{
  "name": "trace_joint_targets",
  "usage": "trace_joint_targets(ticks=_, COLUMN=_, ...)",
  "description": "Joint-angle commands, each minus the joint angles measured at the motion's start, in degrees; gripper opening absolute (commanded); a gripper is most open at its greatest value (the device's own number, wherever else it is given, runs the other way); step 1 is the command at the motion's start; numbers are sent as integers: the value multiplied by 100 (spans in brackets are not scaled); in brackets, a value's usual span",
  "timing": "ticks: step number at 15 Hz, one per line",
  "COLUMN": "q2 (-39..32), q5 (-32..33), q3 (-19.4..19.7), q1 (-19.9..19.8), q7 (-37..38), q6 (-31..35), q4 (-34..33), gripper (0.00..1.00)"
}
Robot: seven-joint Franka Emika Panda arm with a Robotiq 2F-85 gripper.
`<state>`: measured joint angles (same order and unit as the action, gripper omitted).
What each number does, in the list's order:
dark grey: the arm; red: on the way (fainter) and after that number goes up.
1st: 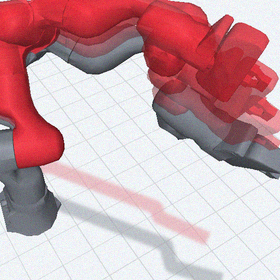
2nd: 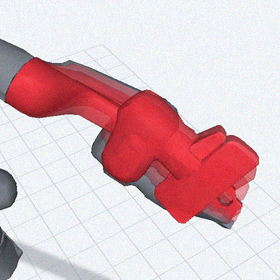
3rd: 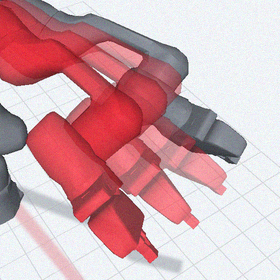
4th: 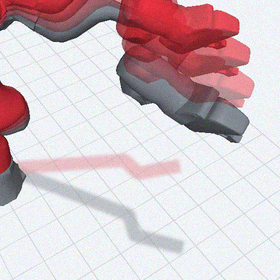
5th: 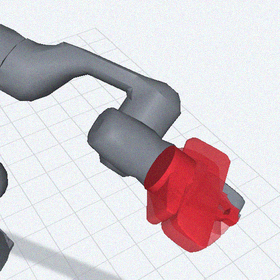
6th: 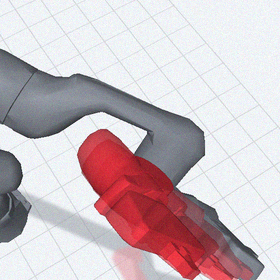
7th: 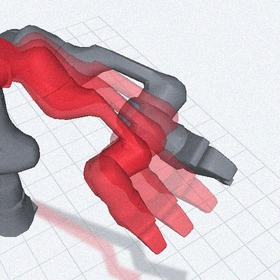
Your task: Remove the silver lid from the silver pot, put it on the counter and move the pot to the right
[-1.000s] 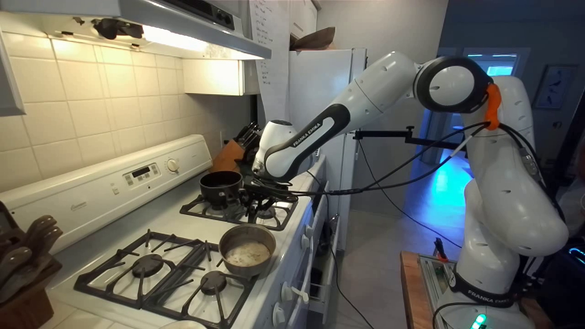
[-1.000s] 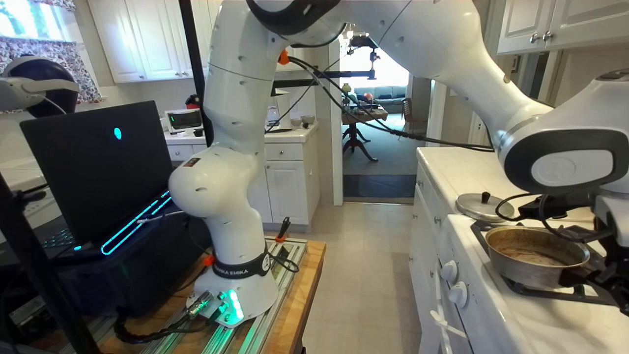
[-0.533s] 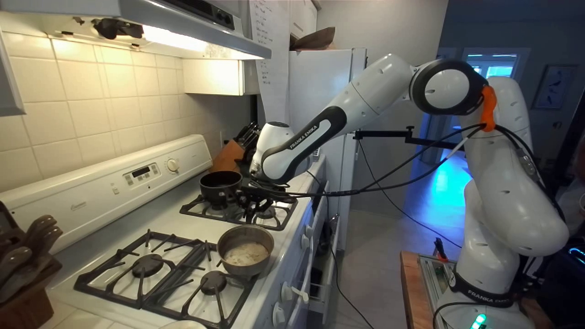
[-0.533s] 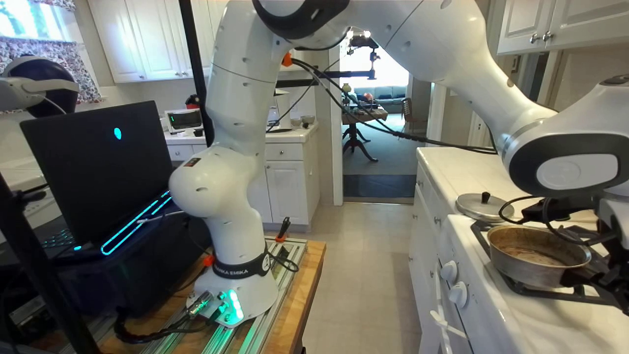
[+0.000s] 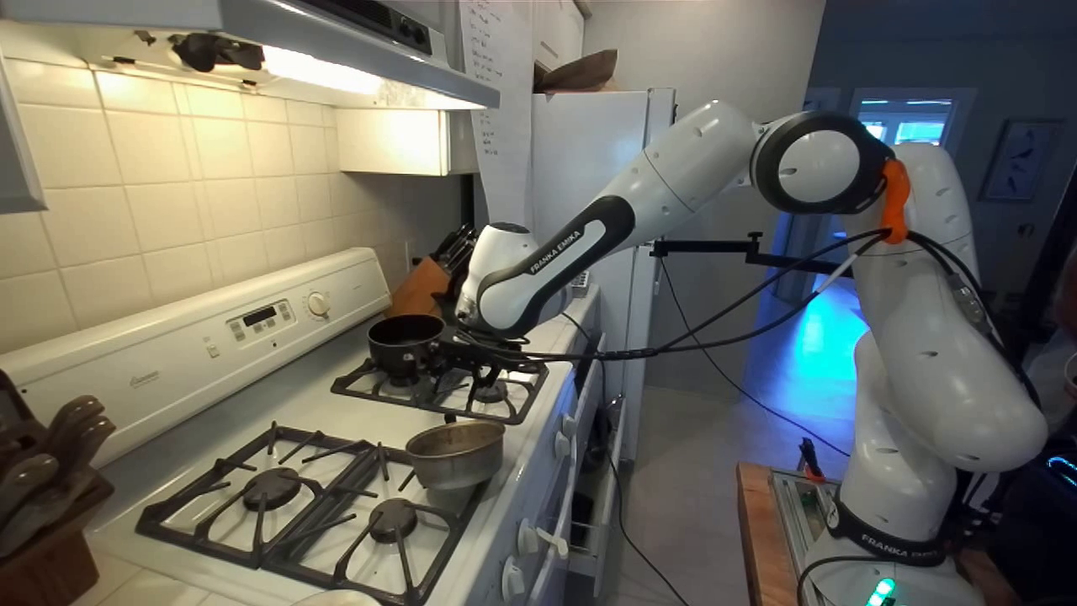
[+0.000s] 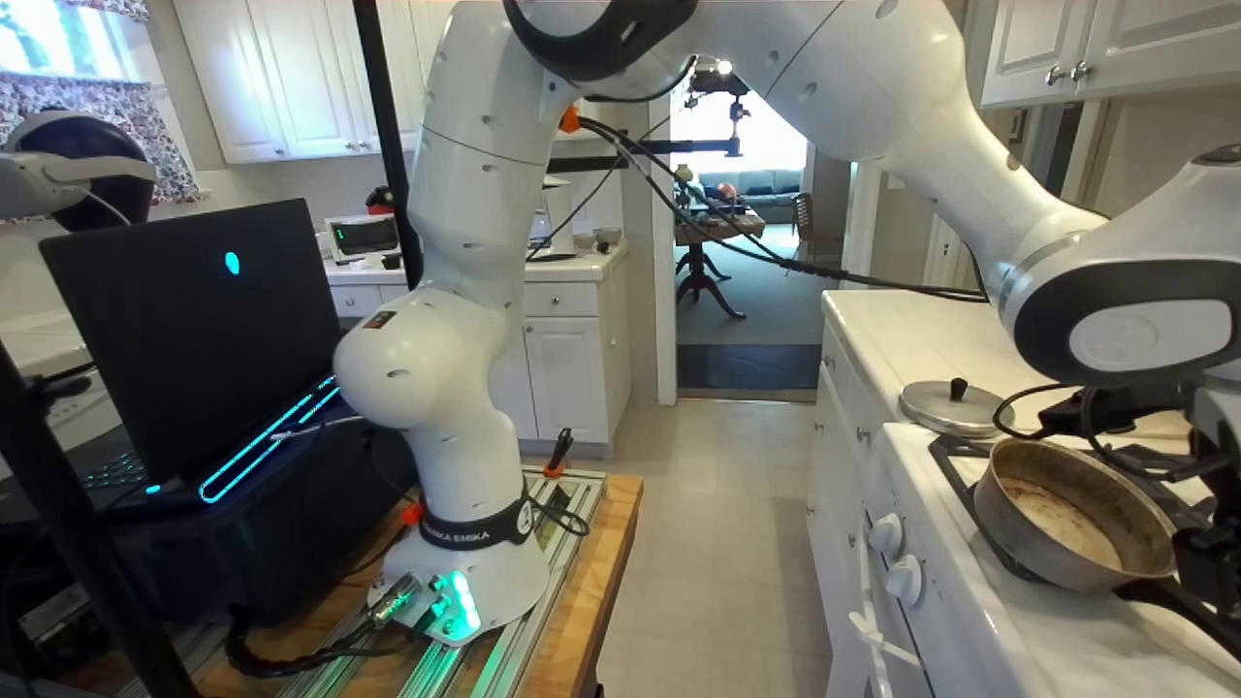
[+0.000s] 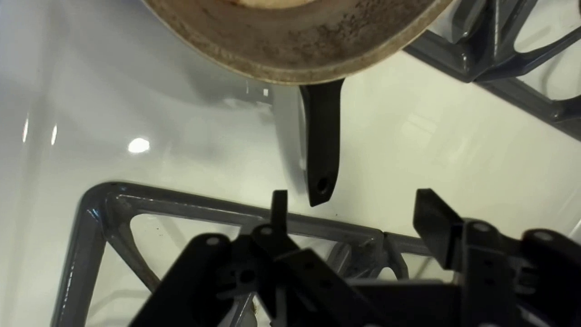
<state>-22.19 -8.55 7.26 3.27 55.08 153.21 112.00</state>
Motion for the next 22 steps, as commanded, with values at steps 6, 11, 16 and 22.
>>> trace_joint_targets(ticks=6, q2=-117, q5=-134, q3=-171, q1=-51, q7=-144, q6=-74, q4=-236, gripper=100)
trace_joint_targets(ticks=11, q2=-152, q5=-295, q3=-416, q1=-144, q7=-515, q6=-170, q4=-257, gripper=100)
trace_joint_targets(ticks=16, q2=-211, q5=-545, q3=-570, q1=-274, q7=-1055, q6=-495, q4=-342, gripper=100)
trace_joint_targets(ticks=22, q2=-382, q5=-509, q3=-502, q1=-309, q7=-1494, q6=-1133, q4=-692, gripper=100)
